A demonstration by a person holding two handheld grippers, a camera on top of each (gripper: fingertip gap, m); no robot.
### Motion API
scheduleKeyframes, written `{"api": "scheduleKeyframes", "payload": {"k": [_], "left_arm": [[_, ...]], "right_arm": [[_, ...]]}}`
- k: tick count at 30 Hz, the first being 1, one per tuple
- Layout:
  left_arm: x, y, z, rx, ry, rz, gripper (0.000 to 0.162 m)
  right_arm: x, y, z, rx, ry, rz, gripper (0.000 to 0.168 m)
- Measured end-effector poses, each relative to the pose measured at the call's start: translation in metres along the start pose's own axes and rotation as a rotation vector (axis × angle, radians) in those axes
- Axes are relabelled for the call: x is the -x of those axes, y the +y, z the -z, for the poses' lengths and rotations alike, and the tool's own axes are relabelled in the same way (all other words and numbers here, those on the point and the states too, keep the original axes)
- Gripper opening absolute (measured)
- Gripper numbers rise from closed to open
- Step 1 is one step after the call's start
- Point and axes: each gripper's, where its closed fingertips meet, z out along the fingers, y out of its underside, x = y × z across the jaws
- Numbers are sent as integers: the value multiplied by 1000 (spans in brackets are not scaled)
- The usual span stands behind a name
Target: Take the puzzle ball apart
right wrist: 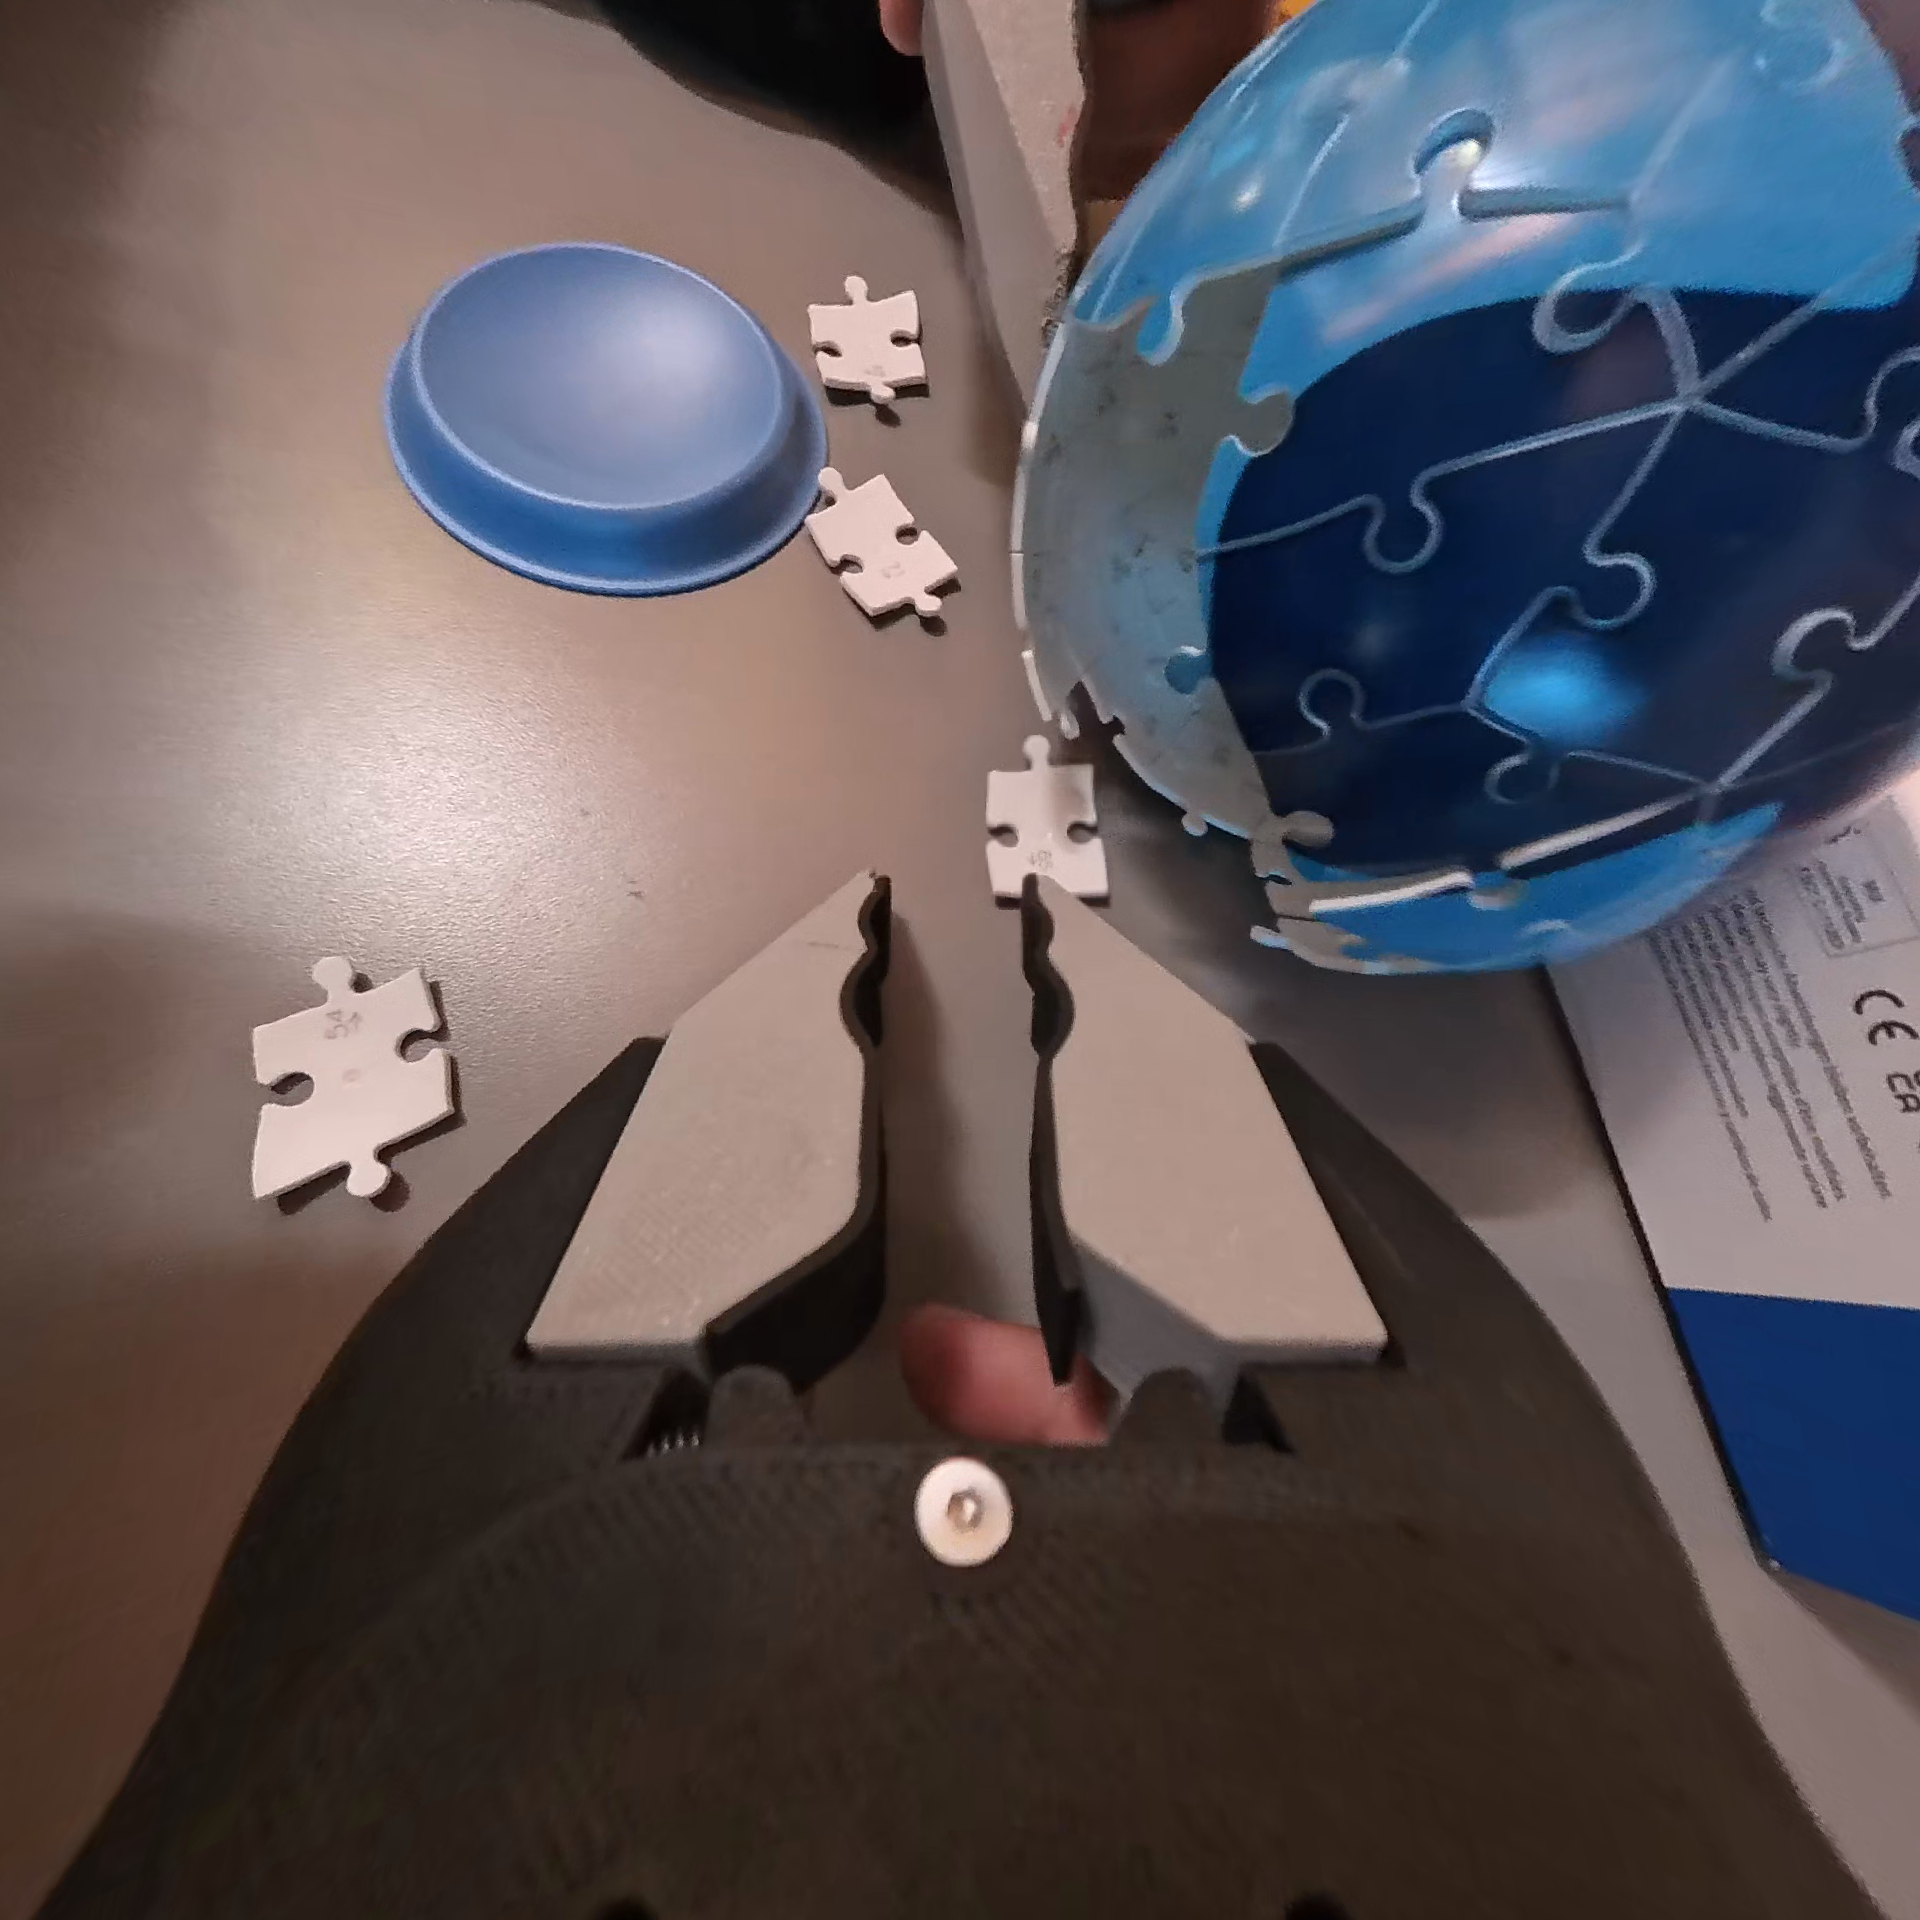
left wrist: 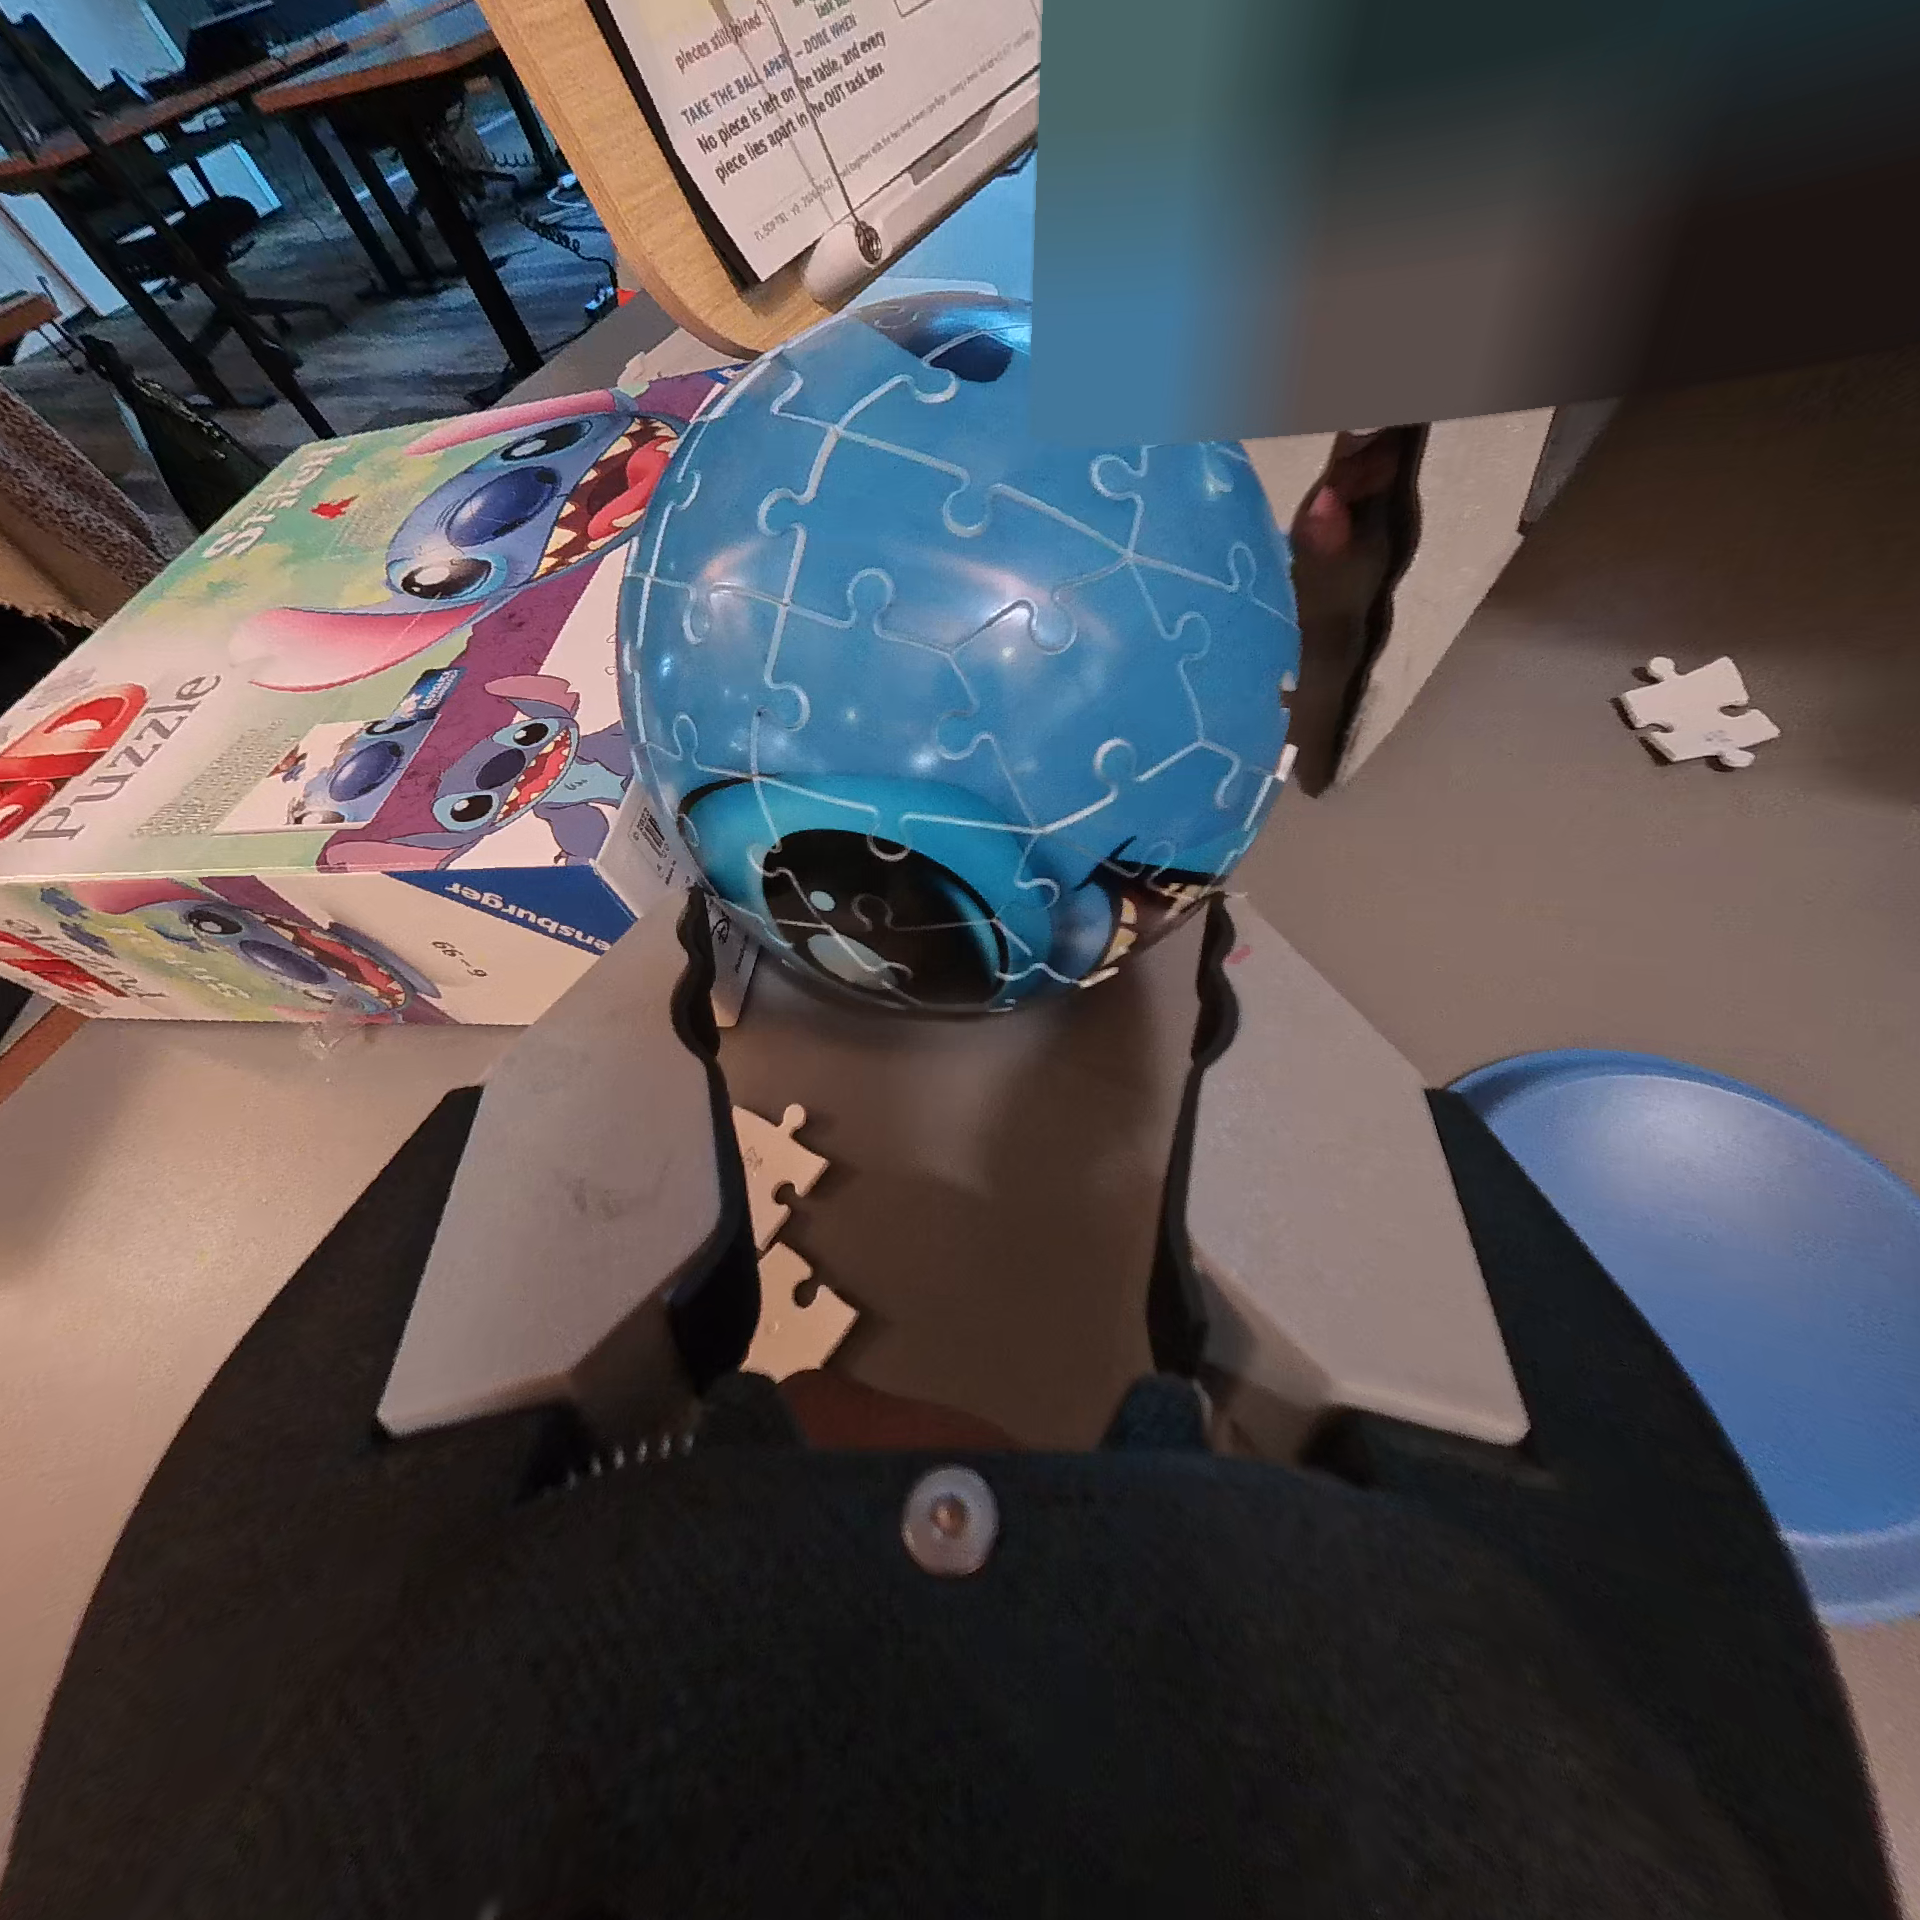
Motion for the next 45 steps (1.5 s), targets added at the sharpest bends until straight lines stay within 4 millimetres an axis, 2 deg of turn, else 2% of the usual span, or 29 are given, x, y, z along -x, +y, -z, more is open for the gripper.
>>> {"api": "scheduleKeyframes", "payload": {"k": [4, 7, 11, 13, 15, 18, 19, 22, 29, 34, 38, 45], "left_arm": [[0, 0, -1, 2, -4, -7, 92], [0, 0, -1, 4, -12, -16, 93], [0, 1, -1, 8, -25, -31, 92], [0, 1, -1, 9, -30, -35, 92], [0, 0, -2, 9, -39, -40, 92], [-1, 0, -2, 10, -54, -59, 91], [-1, -1, -1, 7, -59, -66, 91], [-2, -6, 0, -12, -71, -72, 90], [-4, -20, -1, -56, -95, -71, 89], [-5, -27, -3, -79, -105, -69, 85], [-6, -29, -6, -77, -112, -71, 86], [-7, -31, -8, -75, -117, -65, 87]], "right_arm": [[-10, 5, 5, -3, 37, -6, 24], [-12, -7, 26, -138, 21, -8, 24], [-41, -15, 55, -275, 76, -162, 33], [-54, -22, 61, -333, 66, -288, 45], [-62, -30, 61, -374, 29, -406, 57], [-71, -43, 61, -441, 5, -540, 61], [-73, -41, 57, -422, 6, -568, 66], [-80, -40, 55, -437, 43, -596, 63], [-85, -34, 53, -460, -12, -701, 74], [-95, -24, 64, -483, 18, -713, 74], [-92, -32, 74, -506, 14, -697, 77], [-92, -49, 63, -348, 205, -539, 93]]}}
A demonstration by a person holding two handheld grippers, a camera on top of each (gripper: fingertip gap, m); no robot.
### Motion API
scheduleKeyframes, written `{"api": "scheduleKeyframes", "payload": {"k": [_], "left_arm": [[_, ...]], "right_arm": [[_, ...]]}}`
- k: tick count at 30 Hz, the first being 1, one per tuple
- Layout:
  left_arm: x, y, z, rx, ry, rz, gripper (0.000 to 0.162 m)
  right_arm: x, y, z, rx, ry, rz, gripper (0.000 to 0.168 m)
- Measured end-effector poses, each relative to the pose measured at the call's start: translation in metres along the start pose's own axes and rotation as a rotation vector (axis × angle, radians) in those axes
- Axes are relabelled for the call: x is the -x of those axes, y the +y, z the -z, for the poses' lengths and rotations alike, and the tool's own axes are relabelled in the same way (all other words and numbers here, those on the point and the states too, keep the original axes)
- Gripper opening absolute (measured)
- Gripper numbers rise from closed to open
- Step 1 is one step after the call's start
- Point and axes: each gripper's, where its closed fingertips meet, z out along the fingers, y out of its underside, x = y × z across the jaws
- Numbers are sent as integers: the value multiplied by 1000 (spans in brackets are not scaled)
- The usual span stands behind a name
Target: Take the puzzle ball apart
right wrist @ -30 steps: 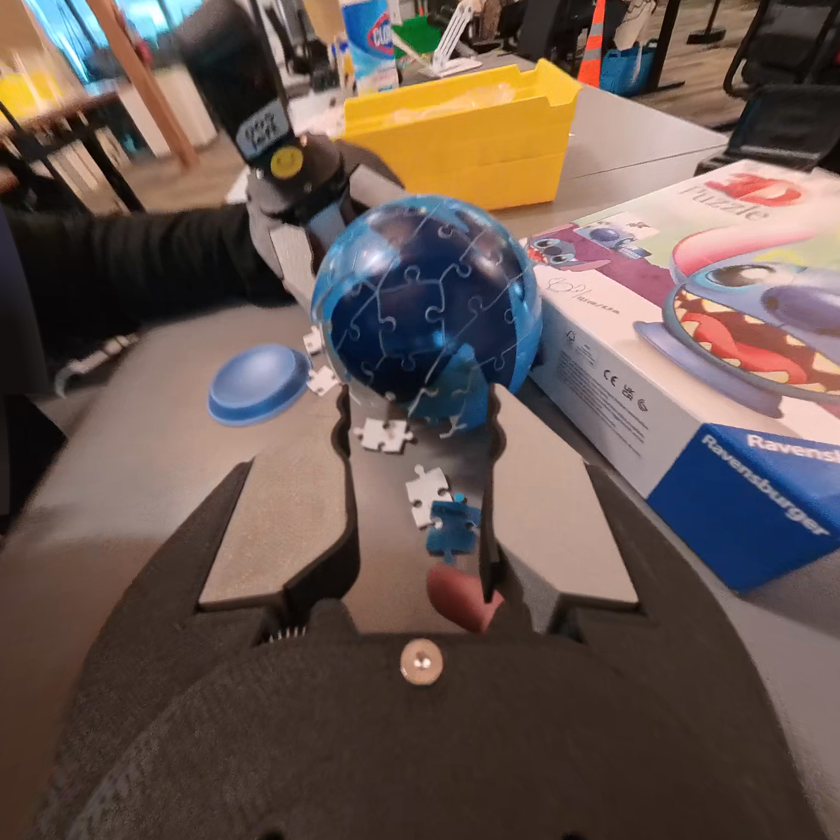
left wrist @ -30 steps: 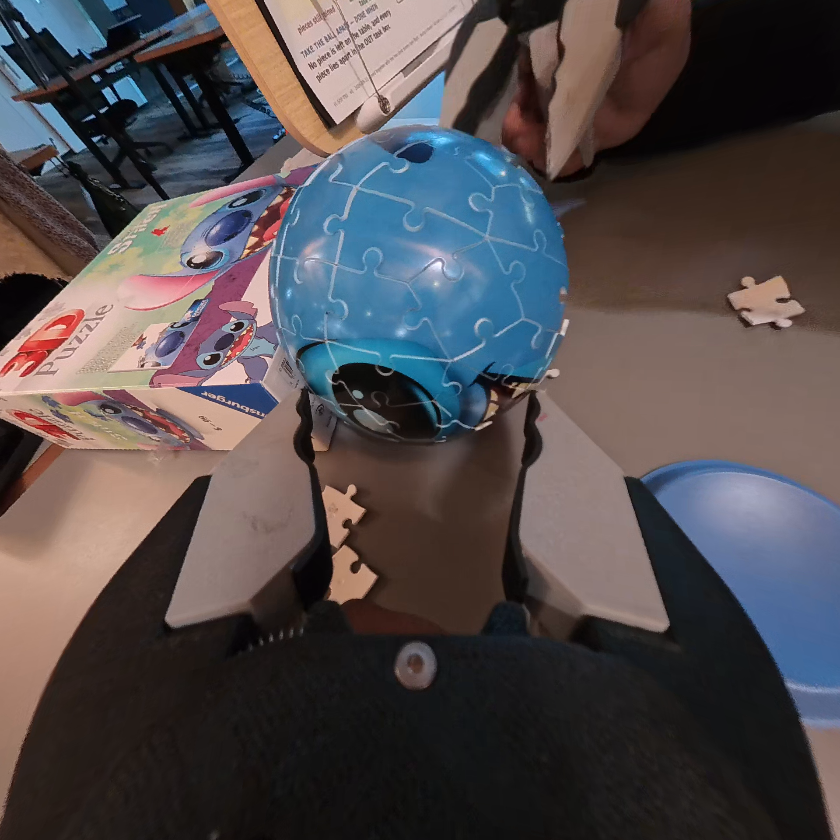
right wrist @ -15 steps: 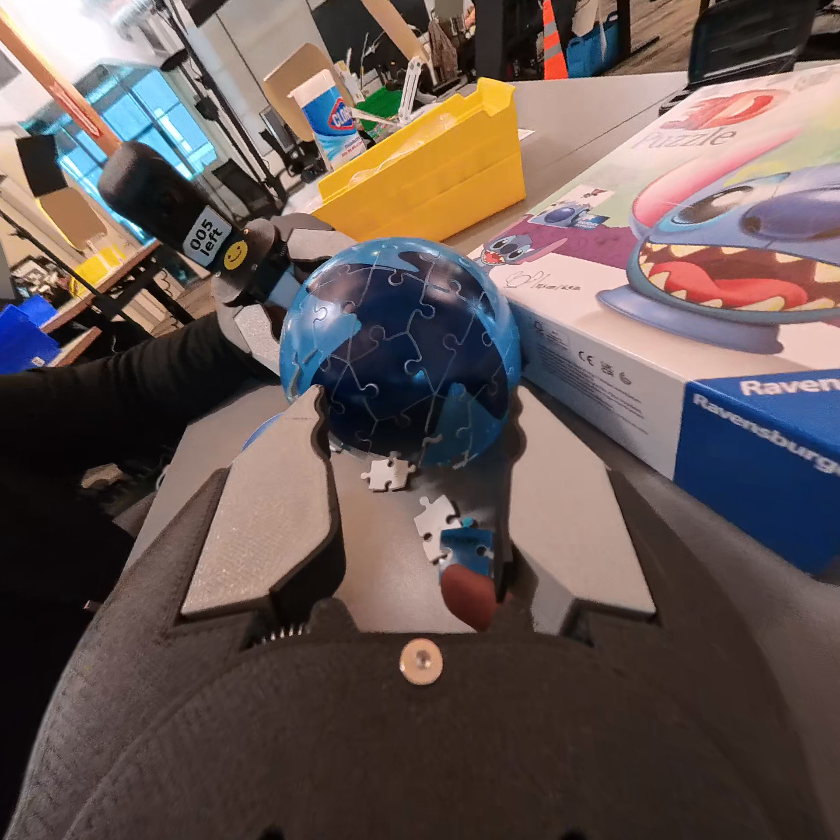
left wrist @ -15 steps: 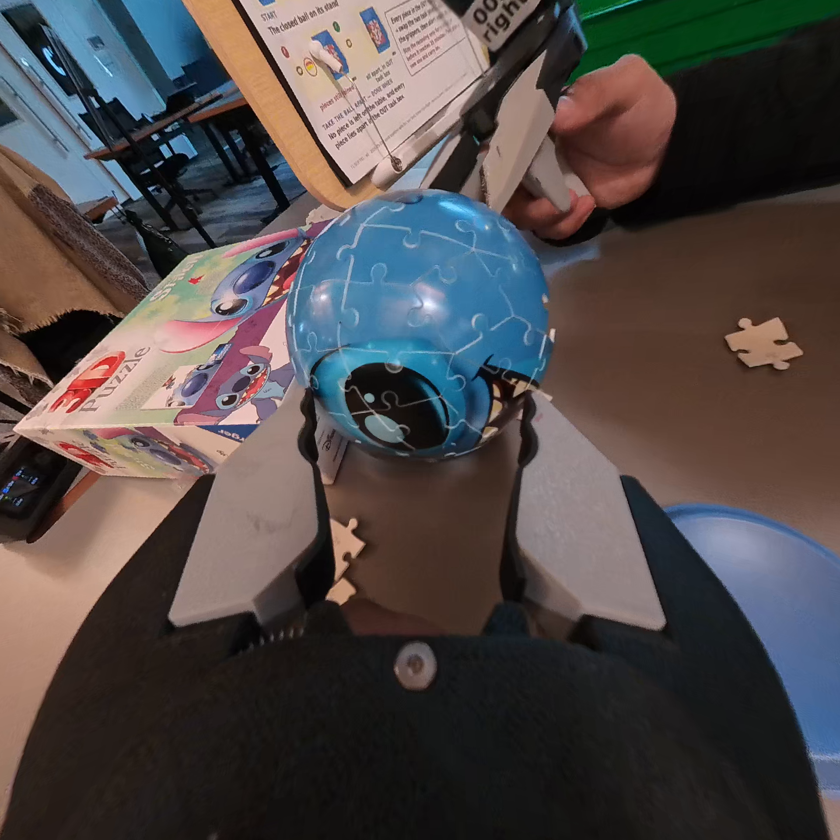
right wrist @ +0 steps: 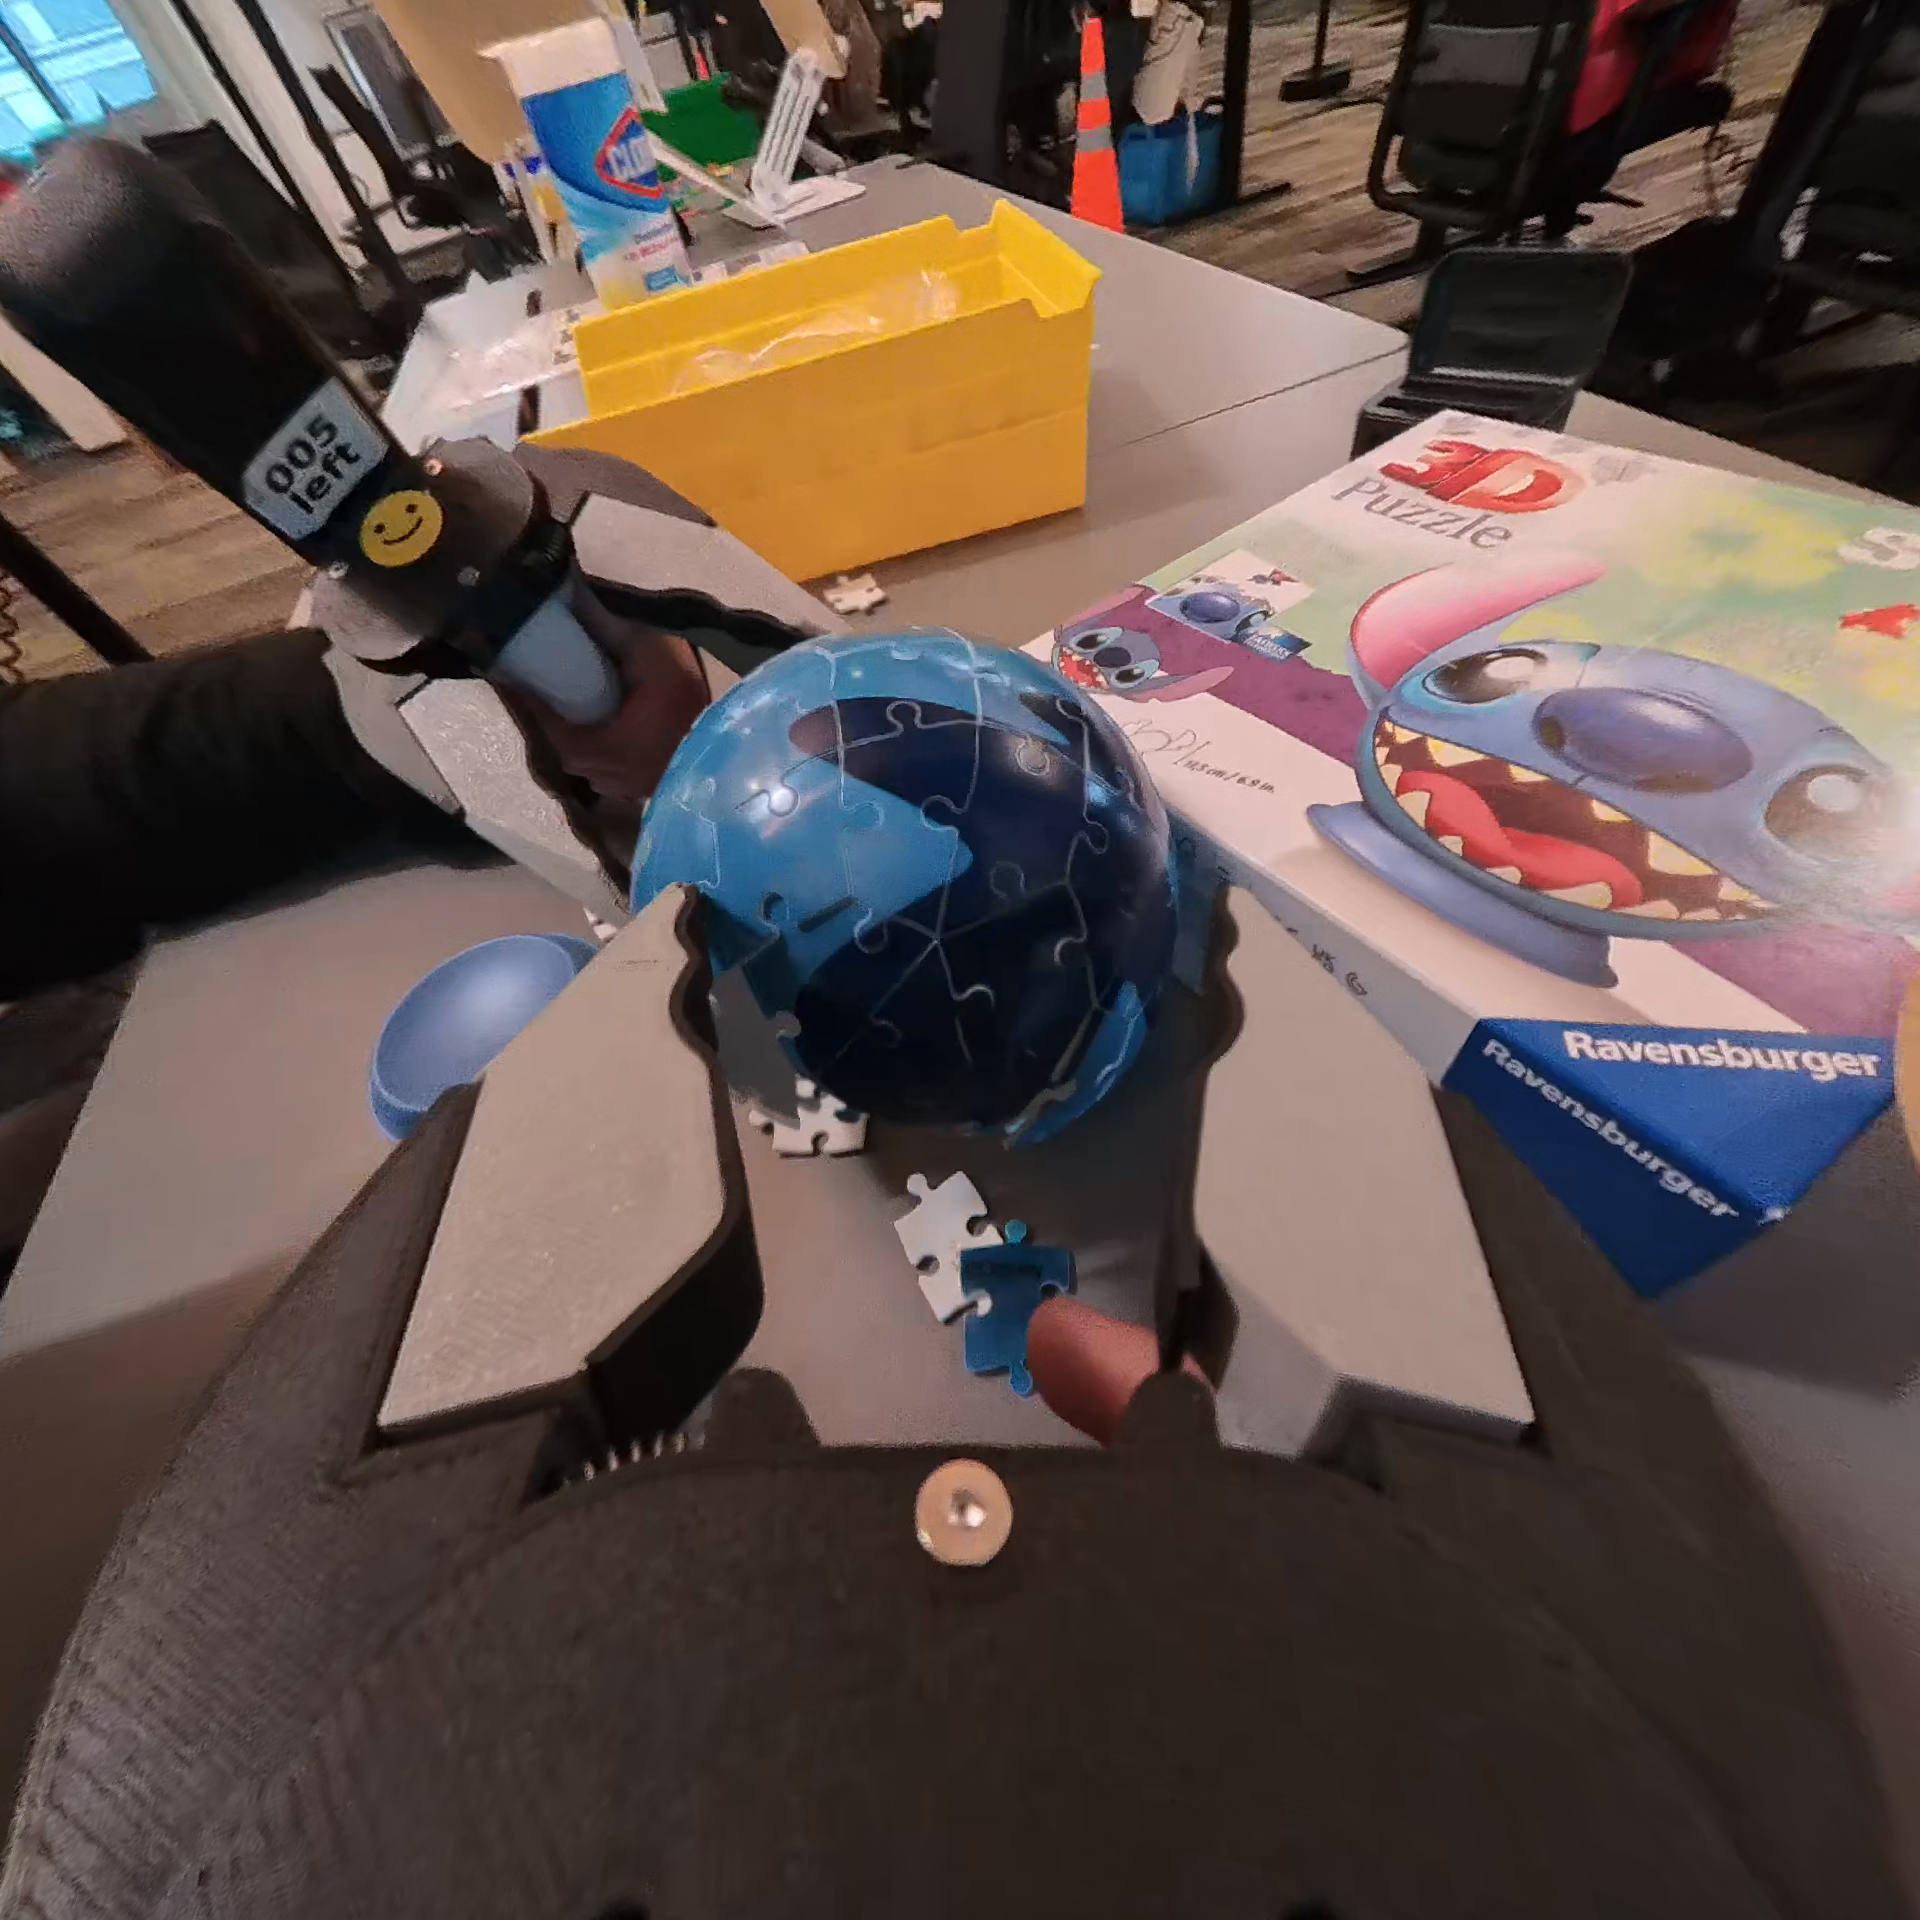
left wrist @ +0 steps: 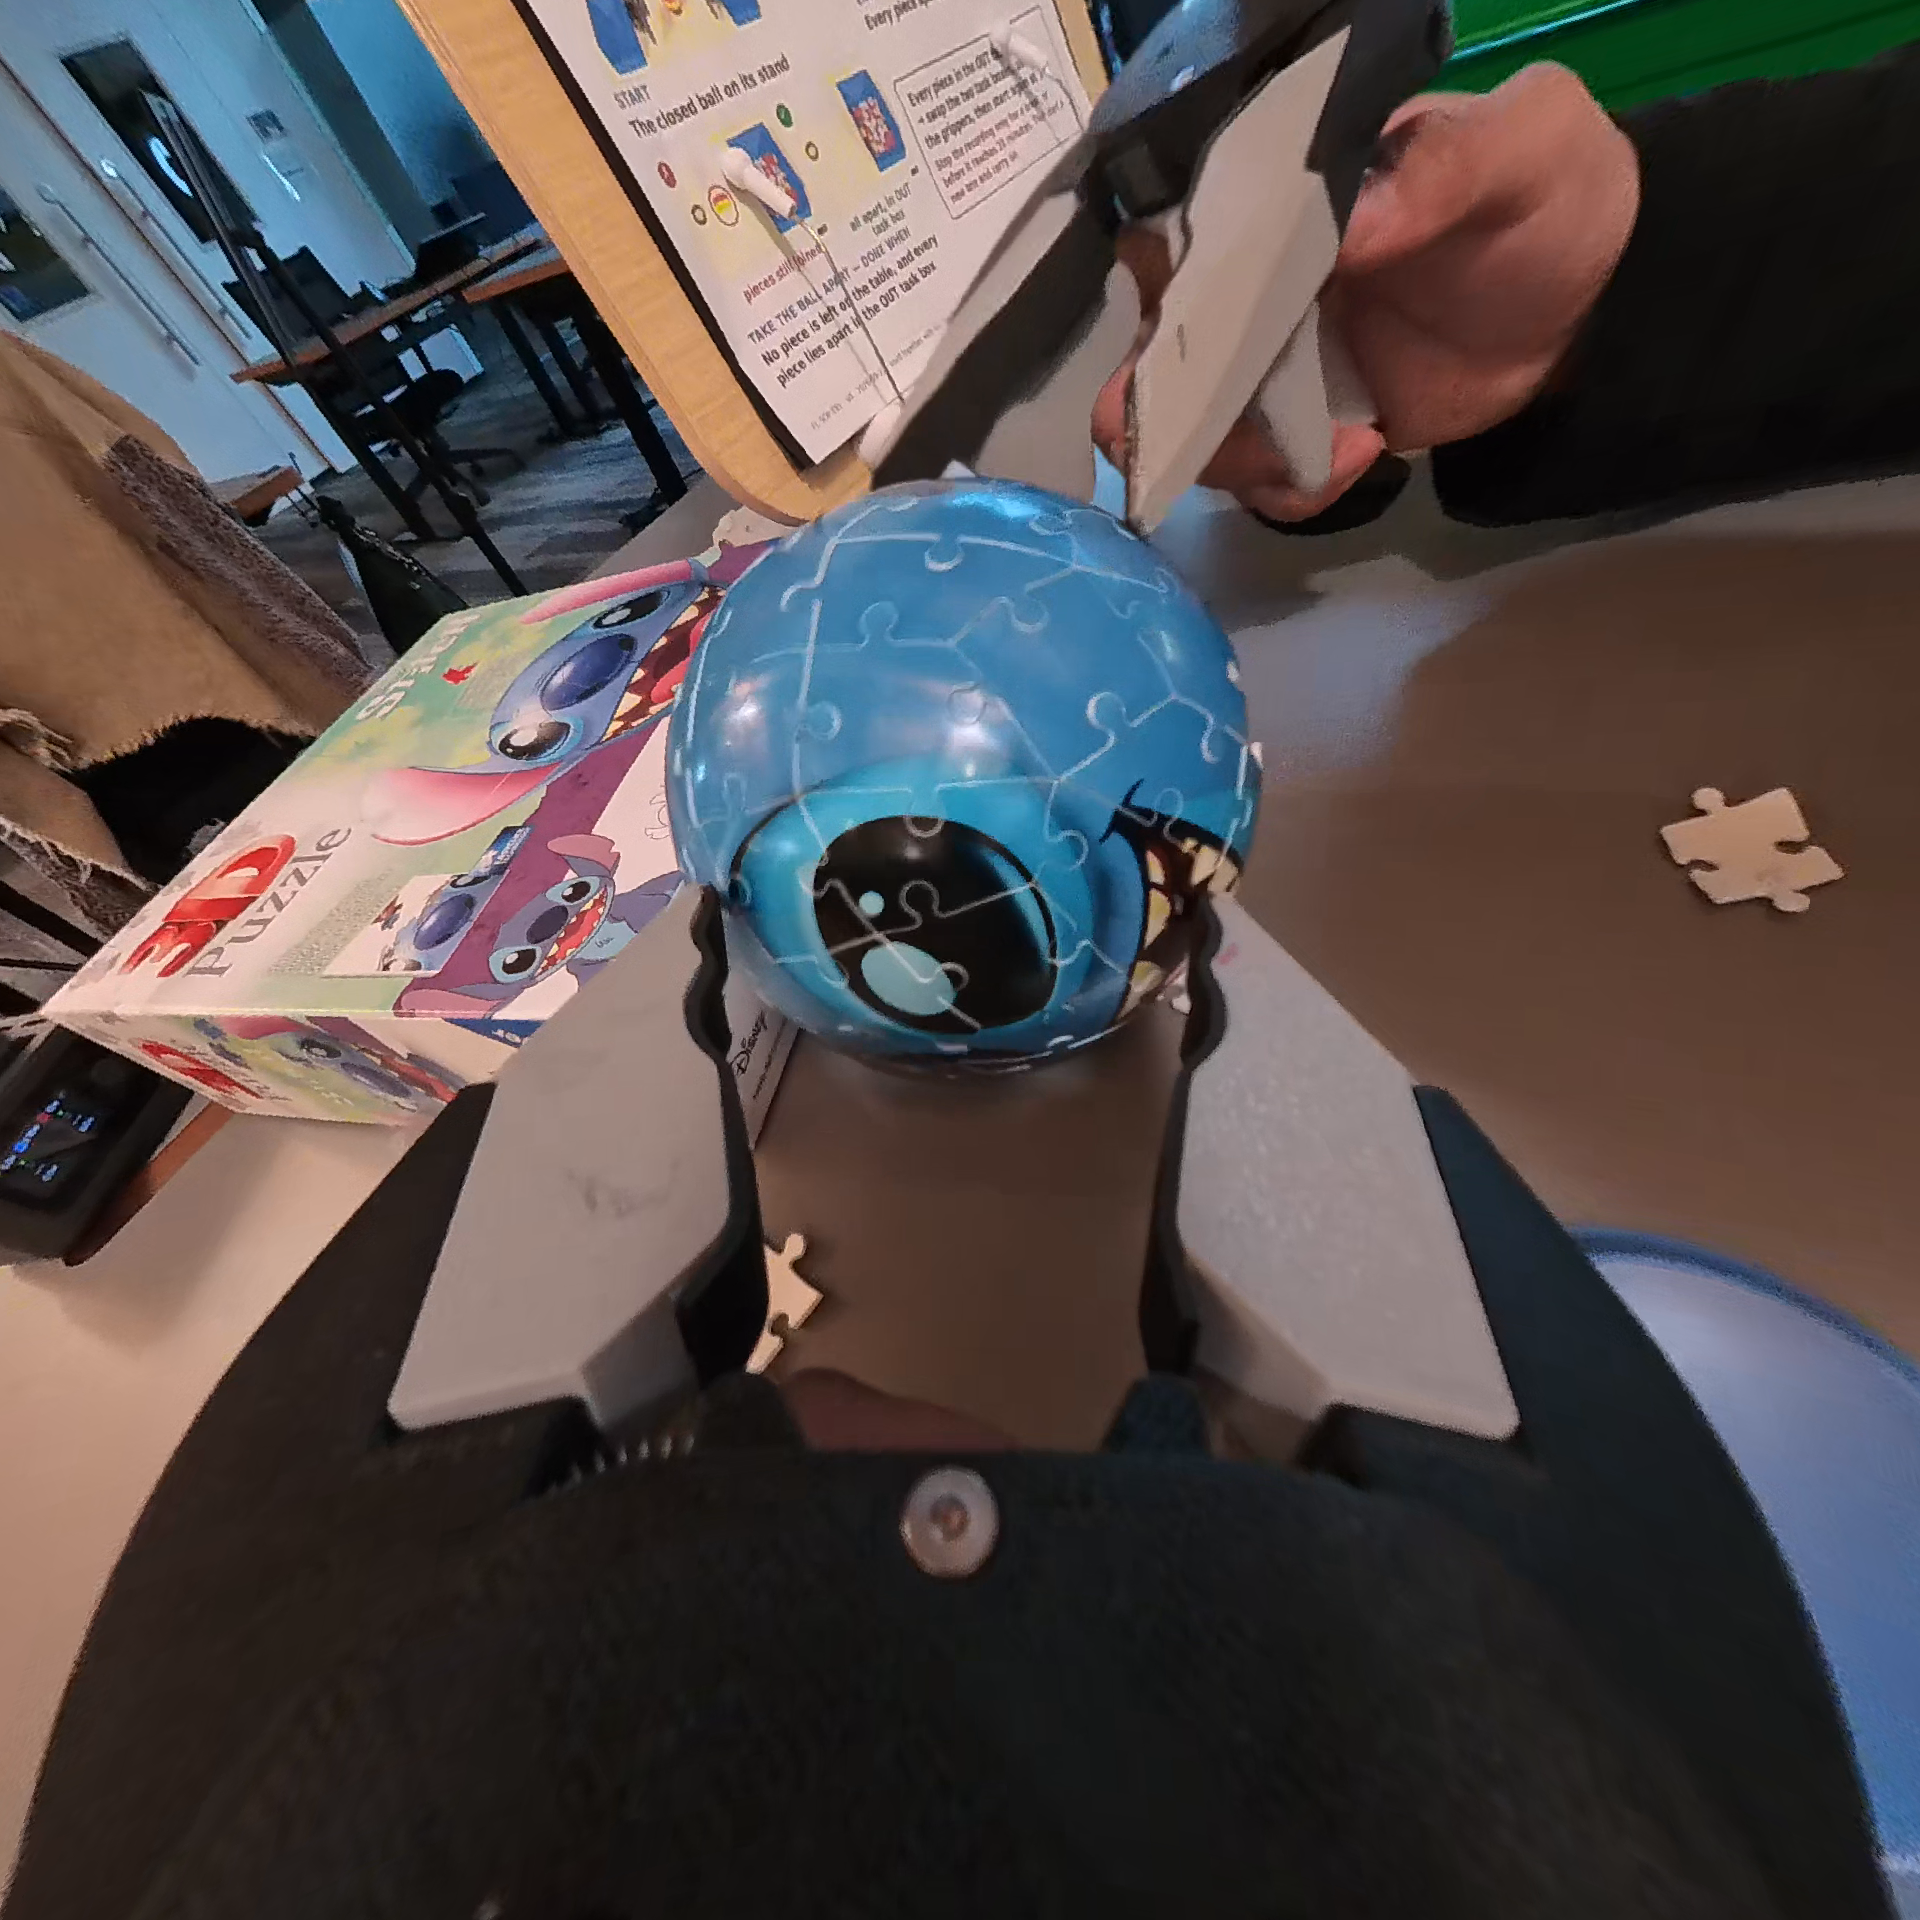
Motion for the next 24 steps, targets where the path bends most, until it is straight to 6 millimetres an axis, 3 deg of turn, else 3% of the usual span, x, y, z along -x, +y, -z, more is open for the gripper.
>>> {"api": "scheduleKeyframes", "payload": {"k": [9, 16, 24], "left_arm": [[-1, -12, 3, -36, -14, -1, 84], [-4, 10, -1, 63, 0, -49, 91], [0, 12, -10, 84, -33, -43, 98]], "right_arm": [[-13, -3, 6, -39, -7, -106, 90], [-18, -6, 7, -45, 13, -114, 85], [-15, -11, 1, -17, 3, -125, 85]]}}
